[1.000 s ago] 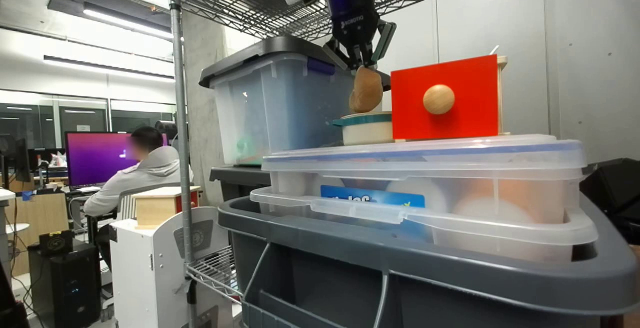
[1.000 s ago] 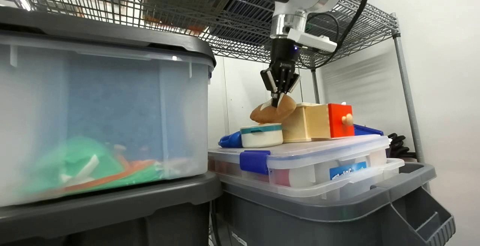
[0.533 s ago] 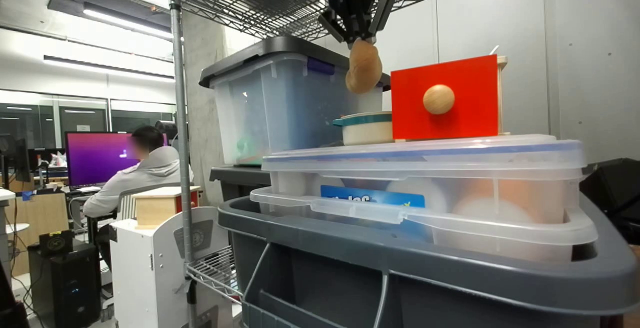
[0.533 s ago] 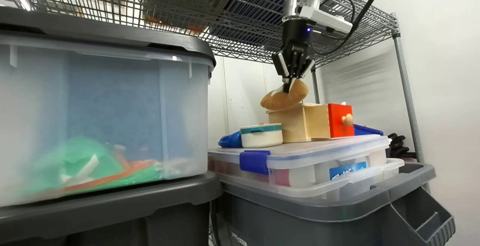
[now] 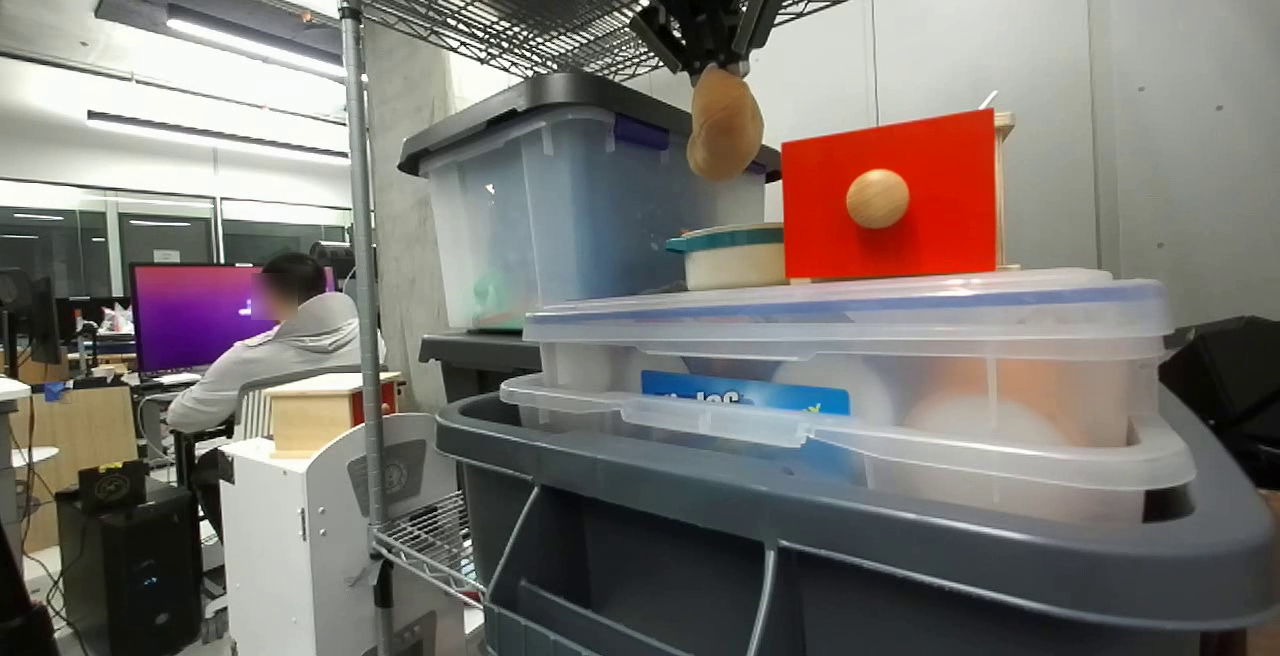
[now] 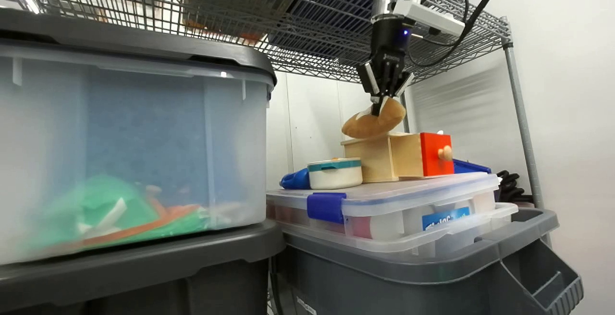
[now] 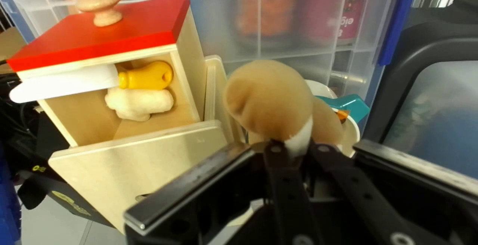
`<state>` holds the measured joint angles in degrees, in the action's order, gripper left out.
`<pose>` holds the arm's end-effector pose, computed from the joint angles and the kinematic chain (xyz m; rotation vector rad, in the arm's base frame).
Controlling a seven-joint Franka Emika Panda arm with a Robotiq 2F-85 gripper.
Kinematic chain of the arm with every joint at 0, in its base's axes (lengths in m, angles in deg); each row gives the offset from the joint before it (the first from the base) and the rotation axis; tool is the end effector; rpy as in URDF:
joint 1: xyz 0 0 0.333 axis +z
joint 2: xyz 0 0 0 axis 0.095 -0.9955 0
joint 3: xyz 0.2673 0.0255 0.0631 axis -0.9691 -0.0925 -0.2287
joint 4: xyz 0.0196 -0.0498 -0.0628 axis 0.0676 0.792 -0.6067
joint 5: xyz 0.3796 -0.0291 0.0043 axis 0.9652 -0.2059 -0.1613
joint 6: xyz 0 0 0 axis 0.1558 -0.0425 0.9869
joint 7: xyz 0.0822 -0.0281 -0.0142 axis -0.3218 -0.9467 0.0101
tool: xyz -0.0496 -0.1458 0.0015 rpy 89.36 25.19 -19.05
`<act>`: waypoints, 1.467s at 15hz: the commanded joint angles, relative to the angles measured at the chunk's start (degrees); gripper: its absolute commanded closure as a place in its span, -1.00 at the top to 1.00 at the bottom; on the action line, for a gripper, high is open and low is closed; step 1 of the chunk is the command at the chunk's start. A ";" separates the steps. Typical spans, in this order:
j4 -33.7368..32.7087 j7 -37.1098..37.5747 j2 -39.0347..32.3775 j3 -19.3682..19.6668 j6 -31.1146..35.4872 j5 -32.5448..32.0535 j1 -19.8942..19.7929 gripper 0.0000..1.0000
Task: Put the brown and orange plushies in the open drawer
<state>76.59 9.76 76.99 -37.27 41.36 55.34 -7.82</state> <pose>0.5961 -0.0329 0.4791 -3.0635 -0.0238 -0.5410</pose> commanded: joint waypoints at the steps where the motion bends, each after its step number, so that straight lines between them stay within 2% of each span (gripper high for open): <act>1: 3.75 1.07 5.00 0.82 -1.59 1.48 -0.29 -0.95; 6: 9.41 3.26 11.21 2.10 -1.20 0.92 -0.87 -0.95; 12: 12.17 5.40 16.19 3.59 -1.34 0.42 -1.93 -0.95; 19: 12.67 8.43 17.50 4.13 -2.35 -0.61 -3.37 -0.95; 22: 11.60 11.13 16.62 4.05 -4.98 -1.90 -4.46 -0.95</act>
<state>88.95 18.20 93.13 -33.35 39.65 54.93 -11.41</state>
